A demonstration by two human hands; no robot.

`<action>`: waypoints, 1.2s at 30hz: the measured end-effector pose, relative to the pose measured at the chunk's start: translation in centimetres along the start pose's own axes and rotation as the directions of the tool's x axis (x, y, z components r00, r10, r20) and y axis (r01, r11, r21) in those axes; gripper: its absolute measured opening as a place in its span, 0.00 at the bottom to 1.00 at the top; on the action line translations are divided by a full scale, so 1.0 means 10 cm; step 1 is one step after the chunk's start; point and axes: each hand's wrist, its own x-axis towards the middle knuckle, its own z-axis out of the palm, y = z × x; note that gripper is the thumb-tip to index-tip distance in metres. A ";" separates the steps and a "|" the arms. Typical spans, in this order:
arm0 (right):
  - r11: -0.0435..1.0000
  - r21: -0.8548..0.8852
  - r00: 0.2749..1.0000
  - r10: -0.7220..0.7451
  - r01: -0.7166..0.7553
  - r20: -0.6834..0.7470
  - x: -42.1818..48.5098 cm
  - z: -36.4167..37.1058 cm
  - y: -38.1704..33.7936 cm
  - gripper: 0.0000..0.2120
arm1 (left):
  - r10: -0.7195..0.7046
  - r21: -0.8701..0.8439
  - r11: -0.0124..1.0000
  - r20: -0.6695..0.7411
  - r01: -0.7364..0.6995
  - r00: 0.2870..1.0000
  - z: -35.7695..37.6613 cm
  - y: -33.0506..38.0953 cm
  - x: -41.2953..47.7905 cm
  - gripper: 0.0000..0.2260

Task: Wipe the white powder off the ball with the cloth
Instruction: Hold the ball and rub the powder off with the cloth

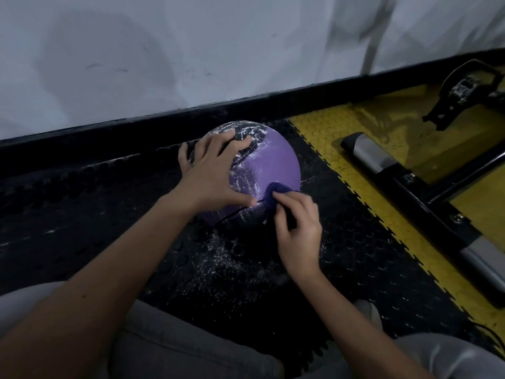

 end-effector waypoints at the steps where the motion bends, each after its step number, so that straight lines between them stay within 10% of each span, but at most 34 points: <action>1: 0.998 0.031 0.997 0.058 -0.057 -0.041 0.02 -0.01 0.03 0.09 | 0.002 -0.012 1.000 0.005 -0.002 1.000 0.00 0.00 0.00 0.47; 8: 0.773 0.255 0.798 0.603 -0.581 -0.007 0.15 -0.03 0.29 0.11 | 0.009 -0.019 1.000 0.012 -0.009 1.000 -0.01 0.00 0.00 0.46; 14: 0.959 0.127 0.966 0.257 -0.253 -0.019 0.17 -0.08 -0.01 0.09 | 0.000 -0.009 1.000 0.007 0.000 1.000 -0.01 -0.01 -0.01 0.46; 21: 0.719 0.248 0.748 0.663 -0.649 0.033 0.26 -0.10 0.19 0.09 | 0.021 -0.020 1.000 0.016 -0.021 1.000 0.01 0.01 -0.01 0.47; 29: 0.996 -0.085 0.996 -0.014 0.022 0.087 0.30 -0.11 -0.17 0.09 | 0.019 0.023 1.000 -0.013 -0.018 1.000 0.04 0.02 -0.04 0.47; 36: 0.987 -0.112 0.983 0.132 -0.119 0.125 0.59 -0.29 -0.03 0.10 | 0.064 0.053 0.996 0.029 -0.065 0.998 0.06 0.11 -0.08 0.46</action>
